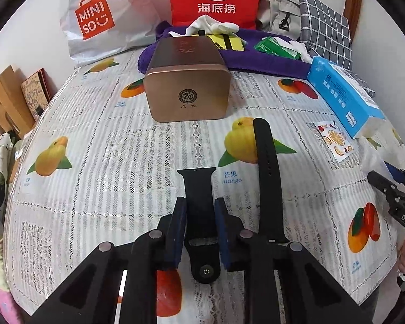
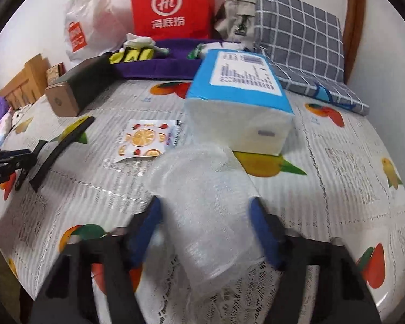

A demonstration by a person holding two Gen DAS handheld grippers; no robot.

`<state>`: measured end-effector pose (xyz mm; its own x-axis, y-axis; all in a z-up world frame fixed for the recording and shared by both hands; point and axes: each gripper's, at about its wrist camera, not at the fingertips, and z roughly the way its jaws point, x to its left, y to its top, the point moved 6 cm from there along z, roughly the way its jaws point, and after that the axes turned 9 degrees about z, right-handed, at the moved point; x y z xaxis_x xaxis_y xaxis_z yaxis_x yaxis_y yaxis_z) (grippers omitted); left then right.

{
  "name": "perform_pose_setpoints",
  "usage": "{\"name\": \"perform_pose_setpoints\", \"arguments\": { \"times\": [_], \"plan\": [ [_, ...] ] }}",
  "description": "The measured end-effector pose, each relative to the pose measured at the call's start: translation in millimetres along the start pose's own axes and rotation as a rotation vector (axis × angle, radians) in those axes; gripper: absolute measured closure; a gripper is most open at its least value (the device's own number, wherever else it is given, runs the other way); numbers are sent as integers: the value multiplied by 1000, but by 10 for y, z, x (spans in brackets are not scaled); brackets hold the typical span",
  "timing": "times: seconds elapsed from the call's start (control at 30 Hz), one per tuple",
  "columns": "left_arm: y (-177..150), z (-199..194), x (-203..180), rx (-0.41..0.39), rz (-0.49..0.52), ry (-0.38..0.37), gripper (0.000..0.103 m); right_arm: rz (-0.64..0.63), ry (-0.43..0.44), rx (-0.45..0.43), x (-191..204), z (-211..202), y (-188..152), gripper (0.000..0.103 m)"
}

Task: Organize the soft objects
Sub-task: 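Grasp the black watch strap with the left tool while the right tool grasps the clear plastic bag, then carry the strap piece with the left tool while the right tool carries the clear bag to the purple towel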

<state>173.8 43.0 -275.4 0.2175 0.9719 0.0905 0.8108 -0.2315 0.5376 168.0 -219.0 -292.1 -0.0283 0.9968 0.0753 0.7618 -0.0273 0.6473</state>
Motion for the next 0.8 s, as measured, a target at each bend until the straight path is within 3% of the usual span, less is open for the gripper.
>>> {"name": "perform_pose_setpoints", "arguments": {
  "times": [0.03,0.1,0.17,0.47,0.8],
  "plan": [
    [-1,-2,-3,3,-2,-5,83,-14,2,1,12,-4,0,64],
    [-2,-4,-2,4,-9,-9,83,-36,-2,5,27,-17,-10,86],
    [-7,-7,9,4,-22,-15,83,-37,2,12,22,-29,-16,93],
    [6,-20,25,10,-45,-19,83,24,27,14,-99,-206,-40,95],
    [48,-70,36,2,-43,-42,83,44,-2,13,-171,-306,-34,95]
  ]
}}
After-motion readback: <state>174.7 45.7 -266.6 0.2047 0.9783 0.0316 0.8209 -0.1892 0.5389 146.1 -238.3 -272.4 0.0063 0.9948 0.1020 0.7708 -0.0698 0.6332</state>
